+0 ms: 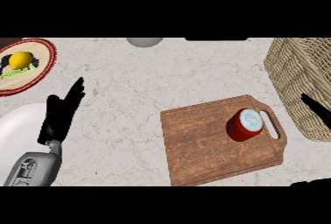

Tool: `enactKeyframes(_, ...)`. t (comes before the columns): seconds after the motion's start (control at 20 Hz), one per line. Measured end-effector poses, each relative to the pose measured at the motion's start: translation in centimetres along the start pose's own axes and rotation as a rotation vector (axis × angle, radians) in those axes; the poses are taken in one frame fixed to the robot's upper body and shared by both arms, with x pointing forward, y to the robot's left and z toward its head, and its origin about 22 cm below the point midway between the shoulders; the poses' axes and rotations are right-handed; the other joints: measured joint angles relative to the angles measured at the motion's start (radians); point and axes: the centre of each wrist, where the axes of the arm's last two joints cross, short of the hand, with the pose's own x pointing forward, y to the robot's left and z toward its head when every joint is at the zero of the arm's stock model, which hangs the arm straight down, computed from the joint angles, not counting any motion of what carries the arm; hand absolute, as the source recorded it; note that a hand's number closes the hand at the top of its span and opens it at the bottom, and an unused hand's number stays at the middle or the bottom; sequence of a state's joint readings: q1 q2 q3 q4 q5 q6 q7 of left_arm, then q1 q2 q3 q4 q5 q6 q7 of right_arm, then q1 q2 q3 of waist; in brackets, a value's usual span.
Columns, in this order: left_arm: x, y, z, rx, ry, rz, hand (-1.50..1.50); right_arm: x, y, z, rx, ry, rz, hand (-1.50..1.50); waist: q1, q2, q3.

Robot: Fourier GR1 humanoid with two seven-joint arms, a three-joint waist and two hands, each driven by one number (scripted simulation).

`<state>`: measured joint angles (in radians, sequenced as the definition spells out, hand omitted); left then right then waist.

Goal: Pick the can from the cutting board and place it in the basket

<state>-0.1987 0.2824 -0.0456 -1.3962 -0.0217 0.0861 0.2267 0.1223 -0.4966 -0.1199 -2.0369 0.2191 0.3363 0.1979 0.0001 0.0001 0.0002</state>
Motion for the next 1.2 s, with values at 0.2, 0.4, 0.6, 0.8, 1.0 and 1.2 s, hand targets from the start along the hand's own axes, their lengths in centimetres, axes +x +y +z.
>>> enactKeyframes(0.2,0.2,0.8,-0.2,-0.003,-0.002,-0.001,0.0,-0.8,2.0,-0.7,0.009,-0.002,-0.004,-1.5,0.0,0.0,0.0)
enactKeyframes(0.4,0.2,0.7,-0.5,-0.007,-0.004,0.001,0.0,-1.2,3.2,-2.1,0.005,0.002,0.001,-1.5,0.0,0.0,0.0)
enactKeyframes(0.6,0.1,0.3,-0.2,-0.006,-0.002,0.0,0.0,-1.9,3.9,-3.2,0.001,-0.003,0.001,-1.5,0.0,0.0,0.0)
enactKeyframes(0.8,0.2,0.4,-1.0,-0.006,-0.003,-0.002,0.0,-1.1,5.2,-4.4,0.005,-0.008,0.001,-1.5,-0.001,0.0,0.0)
enactKeyframes(1.0,-0.4,-0.3,-0.8,-0.008,0.001,-0.003,0.0,-1.2,6.1,-4.9,0.008,-0.009,-0.005,-1.5,-0.001,0.0,0.0)
enactKeyframes(1.2,0.4,-0.7,-0.1,-0.011,0.001,-0.004,0.0,-1.7,7.0,-5.8,0.019,-0.001,-0.002,-1.5,0.0,0.0,0.0)
